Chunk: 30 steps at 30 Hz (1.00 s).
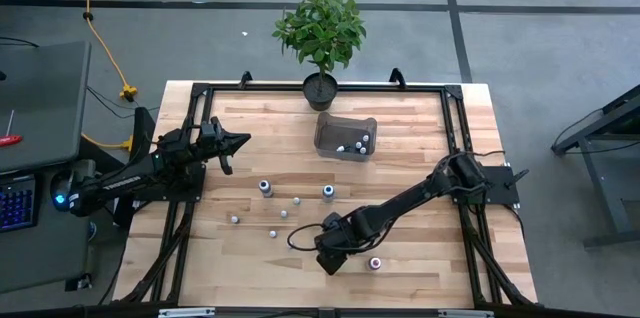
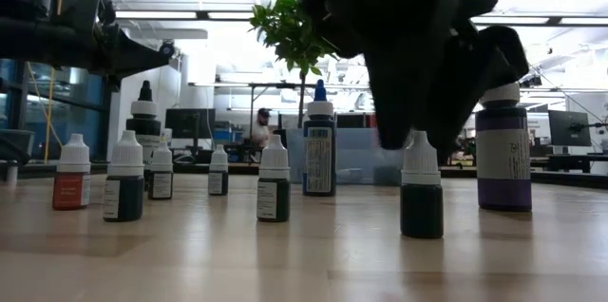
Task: Pick & Place food coloring
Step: Put the small black food coloring bottle into the black bin
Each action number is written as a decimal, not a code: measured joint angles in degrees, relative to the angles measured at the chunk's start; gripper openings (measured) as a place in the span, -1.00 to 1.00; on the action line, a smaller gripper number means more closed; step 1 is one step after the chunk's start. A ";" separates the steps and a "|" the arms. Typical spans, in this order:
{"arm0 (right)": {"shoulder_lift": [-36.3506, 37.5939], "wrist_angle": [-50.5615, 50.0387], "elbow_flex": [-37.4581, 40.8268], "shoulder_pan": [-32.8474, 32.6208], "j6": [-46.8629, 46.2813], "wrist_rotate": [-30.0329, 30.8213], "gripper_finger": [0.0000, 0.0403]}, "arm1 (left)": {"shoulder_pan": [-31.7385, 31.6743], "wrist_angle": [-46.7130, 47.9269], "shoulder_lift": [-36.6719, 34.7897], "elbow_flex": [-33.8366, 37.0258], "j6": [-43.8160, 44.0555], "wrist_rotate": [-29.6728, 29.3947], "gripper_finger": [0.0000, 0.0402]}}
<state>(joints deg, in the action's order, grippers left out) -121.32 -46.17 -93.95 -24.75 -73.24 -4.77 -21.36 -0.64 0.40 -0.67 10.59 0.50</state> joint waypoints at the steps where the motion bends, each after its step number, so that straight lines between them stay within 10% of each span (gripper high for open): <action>1: 0.00 -0.06 -0.01 0.00 0.02 0.00 -0.17 | 0.01 0.00 0.00 0.00 0.00 0.01 -1.00; 19: -1.46 1.27 0.01 -0.07 0.20 -1.61 -0.19 | 0.01 0.00 0.00 0.00 -0.02 0.01 -1.00; 30: -1.46 0.46 0.01 -0.07 1.85 -2.04 -0.60 | 0.00 0.00 -0.01 0.00 -0.01 0.01 -1.00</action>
<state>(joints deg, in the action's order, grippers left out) -122.78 -45.71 -93.93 -24.82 -71.39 -6.81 -21.36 -0.64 0.40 -0.67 10.58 0.51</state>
